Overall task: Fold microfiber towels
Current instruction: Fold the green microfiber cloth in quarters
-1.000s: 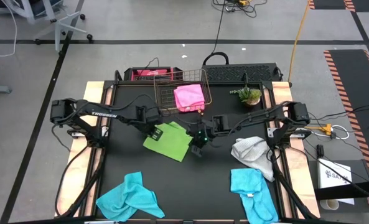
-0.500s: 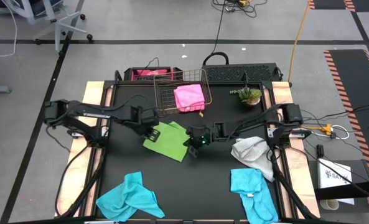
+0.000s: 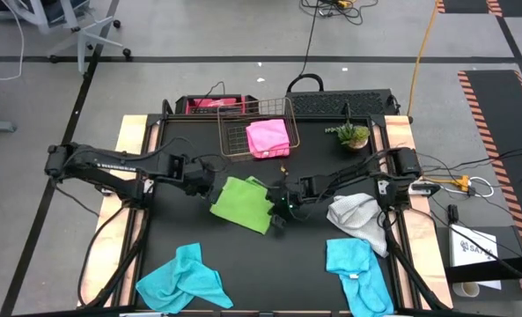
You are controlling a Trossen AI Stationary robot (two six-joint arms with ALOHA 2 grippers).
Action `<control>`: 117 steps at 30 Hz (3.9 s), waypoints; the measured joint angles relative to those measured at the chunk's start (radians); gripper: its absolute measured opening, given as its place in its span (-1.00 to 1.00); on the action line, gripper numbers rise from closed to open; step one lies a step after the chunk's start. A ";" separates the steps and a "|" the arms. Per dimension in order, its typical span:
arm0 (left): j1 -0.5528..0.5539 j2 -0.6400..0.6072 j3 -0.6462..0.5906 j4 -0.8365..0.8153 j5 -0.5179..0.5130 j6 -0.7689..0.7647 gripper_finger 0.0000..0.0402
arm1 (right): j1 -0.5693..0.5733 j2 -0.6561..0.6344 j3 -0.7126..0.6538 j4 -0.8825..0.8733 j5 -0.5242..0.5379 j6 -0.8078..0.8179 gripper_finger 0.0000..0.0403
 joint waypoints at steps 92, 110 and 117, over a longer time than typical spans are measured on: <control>-0.036 0.004 0.000 0.186 -0.138 0.030 -0.23 | -0.051 -0.868 -0.401 0.132 0.165 0.383 -1.00; -0.036 0.004 0.000 0.185 -0.138 0.028 -0.23 | -0.037 -1.020 0.120 -0.736 0.046 0.320 -1.00; -0.036 0.004 0.000 0.186 -0.139 0.022 -0.23 | -0.042 -0.952 0.231 -1.048 0.127 0.362 -1.00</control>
